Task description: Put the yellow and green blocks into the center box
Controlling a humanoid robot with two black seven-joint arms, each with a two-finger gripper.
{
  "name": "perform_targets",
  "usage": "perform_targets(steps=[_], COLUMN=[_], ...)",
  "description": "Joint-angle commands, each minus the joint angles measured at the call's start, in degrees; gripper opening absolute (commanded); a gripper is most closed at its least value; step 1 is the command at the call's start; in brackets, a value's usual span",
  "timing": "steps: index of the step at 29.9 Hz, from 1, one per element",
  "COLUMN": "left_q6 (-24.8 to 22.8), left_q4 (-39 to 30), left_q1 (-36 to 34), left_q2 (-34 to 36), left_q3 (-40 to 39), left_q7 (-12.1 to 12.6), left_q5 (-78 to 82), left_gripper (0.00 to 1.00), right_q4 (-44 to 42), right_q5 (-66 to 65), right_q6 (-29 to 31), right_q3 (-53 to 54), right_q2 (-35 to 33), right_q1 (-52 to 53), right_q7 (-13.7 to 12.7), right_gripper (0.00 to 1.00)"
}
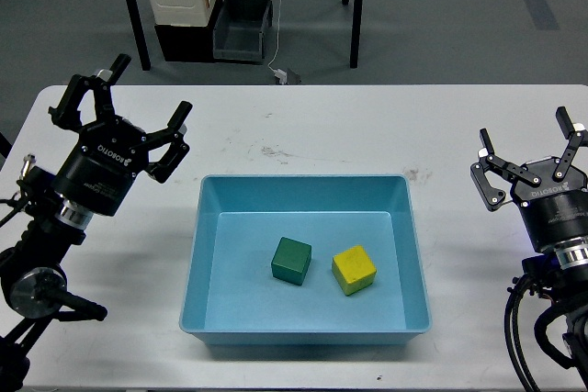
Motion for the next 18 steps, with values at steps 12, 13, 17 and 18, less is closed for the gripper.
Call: perform_targets(steps=[12,13,17,18], left_q6=[2.32,1.27,0.2,0.2], left_q4=[-0.5,-0.5,-0.41,-0.41], left_q1=[4.02,4.11,4.63,5.07], left_q2=[-1.75,-1.92,-4.55,-4.91], left_q3=[-0.31,-0.31,-0.58,-0.75], left_q7=[1.69,1.69,1.69,1.69], left_q5=[-32.91,-33.0,-33.09,-33.09], left_gripper=[1.0,1.0,1.0,1.0], right_q4=[0.55,0.55,0.55,0.55], right_q5=[10.96,11.57,12.63,12.63], right_q6=[1.84,2.01,2.02,2.01], right_q3=[-0.1,-0.1,-0.1,-0.1], right_q2=[0.91,1.34,2.75,3.01], right_q1=[-5.98,-6.34,-7.65,-8.01], right_q7=[0.0,0.0,0.0,0.08], right_gripper=[1.0,1.0,1.0,1.0])
